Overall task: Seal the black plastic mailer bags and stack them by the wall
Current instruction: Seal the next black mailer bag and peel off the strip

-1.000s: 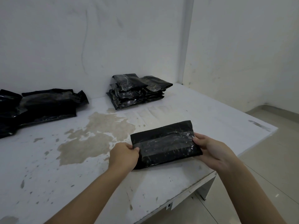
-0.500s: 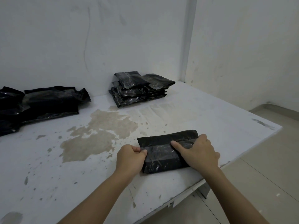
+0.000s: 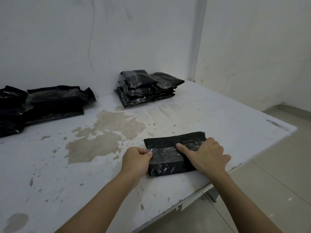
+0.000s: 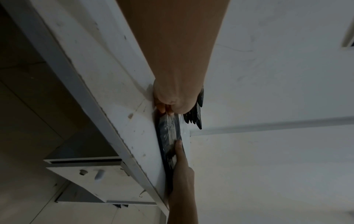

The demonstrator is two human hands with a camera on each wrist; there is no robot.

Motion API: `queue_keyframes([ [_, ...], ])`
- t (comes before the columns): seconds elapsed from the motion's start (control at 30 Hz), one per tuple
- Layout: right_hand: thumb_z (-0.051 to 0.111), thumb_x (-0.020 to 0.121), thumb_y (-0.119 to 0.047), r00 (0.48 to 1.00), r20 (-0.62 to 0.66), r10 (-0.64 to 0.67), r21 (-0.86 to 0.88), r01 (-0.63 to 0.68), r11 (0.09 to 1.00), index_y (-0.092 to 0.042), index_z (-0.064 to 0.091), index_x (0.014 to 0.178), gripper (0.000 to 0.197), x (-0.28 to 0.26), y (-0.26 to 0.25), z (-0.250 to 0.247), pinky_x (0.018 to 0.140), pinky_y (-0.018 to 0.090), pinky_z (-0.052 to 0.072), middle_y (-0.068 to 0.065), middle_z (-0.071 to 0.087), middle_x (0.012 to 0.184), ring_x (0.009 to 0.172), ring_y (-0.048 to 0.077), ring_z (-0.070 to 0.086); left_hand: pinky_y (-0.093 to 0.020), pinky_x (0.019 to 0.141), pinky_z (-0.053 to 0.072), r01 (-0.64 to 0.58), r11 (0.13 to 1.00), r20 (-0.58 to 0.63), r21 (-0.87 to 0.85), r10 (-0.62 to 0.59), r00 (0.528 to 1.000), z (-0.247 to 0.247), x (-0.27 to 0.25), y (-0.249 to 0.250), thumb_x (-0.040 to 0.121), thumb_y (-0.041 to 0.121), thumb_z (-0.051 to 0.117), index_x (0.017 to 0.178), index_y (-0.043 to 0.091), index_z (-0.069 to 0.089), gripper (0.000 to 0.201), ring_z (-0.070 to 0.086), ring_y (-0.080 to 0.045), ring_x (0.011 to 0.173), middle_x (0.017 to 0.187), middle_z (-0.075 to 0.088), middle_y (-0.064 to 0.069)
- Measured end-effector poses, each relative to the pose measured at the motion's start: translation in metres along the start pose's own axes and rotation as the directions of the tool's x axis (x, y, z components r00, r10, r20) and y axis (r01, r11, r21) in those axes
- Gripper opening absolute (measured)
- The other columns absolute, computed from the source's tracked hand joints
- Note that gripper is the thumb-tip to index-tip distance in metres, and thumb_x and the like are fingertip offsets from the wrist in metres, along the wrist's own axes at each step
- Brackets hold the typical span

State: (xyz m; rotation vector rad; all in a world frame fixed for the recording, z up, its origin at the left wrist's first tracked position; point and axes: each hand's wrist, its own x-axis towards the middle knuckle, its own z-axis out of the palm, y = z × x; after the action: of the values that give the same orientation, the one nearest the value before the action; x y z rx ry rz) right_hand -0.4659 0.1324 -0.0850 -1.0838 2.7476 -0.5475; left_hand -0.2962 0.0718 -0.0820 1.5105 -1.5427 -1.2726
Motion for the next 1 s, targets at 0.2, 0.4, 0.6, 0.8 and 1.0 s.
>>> queue_keyframes([
  [0.2,0.034,0.102,-0.035,0.996,-0.084,0.018,0.26,0.005,0.965,-0.006,0.048,0.092,0.034,0.009,0.009,-0.003,0.085,0.039,0.031,0.008,0.057,0.094,0.086,0.028,0.046,-0.028,0.06,0.038,-0.057,0.984,-0.059,0.167,0.068,0.996,0.009,0.004,-0.001,0.095,0.014,0.052,0.07,0.006,0.054,0.026,0.049,-0.02,0.064,0.07,0.057,-0.009],
  [0.4,0.025,0.104,-0.023,0.99,-0.139,0.026,0.316,0.019,0.949,-0.006,0.043,0.084,0.032,0.009,0.016,0.001,0.075,0.037,0.03,0.006,0.045,0.078,0.077,0.027,0.04,-0.032,0.075,0.042,-0.076,0.67,-0.029,0.738,0.145,0.989,0.044,-0.008,0.02,0.08,0.08,0.035,0.125,0.005,0.035,0.087,0.055,-0.024,0.102,0.119,0.046,-0.008],
  [0.6,0.027,0.104,-0.022,0.986,-0.161,0.041,0.367,0.021,0.93,-0.008,0.042,0.088,0.026,0.009,0.015,0.005,0.076,0.035,0.024,0.004,0.046,0.079,0.076,0.025,0.041,-0.034,0.08,0.045,-0.024,0.623,-0.093,0.782,0.154,0.984,0.051,0.001,0.016,0.093,0.063,0.029,0.121,0.005,0.038,0.065,0.057,-0.023,0.099,0.116,0.052,-0.008],
  [0.8,0.039,0.101,-0.018,0.97,-0.235,0.056,0.502,0.072,0.862,-0.005,0.05,0.071,0.034,0.014,0.022,0.009,0.065,0.035,0.039,0.003,0.047,0.061,0.067,0.028,0.048,-0.025,0.047,0.025,-0.061,0.652,-0.082,0.755,0.186,0.979,0.035,0.01,0.011,0.104,0.035,0.023,0.101,0.006,0.051,0.04,0.041,-0.011,0.057,0.071,0.048,0.002],
  [1.0,0.068,0.087,-0.027,0.988,-0.115,-0.101,0.834,0.151,0.53,-0.024,0.073,0.085,0.006,-0.007,0.038,-0.012,0.068,0.018,0.052,-0.008,0.073,0.076,0.076,0.007,0.068,-0.026,0.046,0.022,-0.08,0.734,-0.165,0.675,0.256,0.953,0.025,0.011,0.001,0.105,0.031,0.021,0.081,0.01,0.043,0.038,0.038,-0.011,0.054,0.065,0.044,0.002],
])
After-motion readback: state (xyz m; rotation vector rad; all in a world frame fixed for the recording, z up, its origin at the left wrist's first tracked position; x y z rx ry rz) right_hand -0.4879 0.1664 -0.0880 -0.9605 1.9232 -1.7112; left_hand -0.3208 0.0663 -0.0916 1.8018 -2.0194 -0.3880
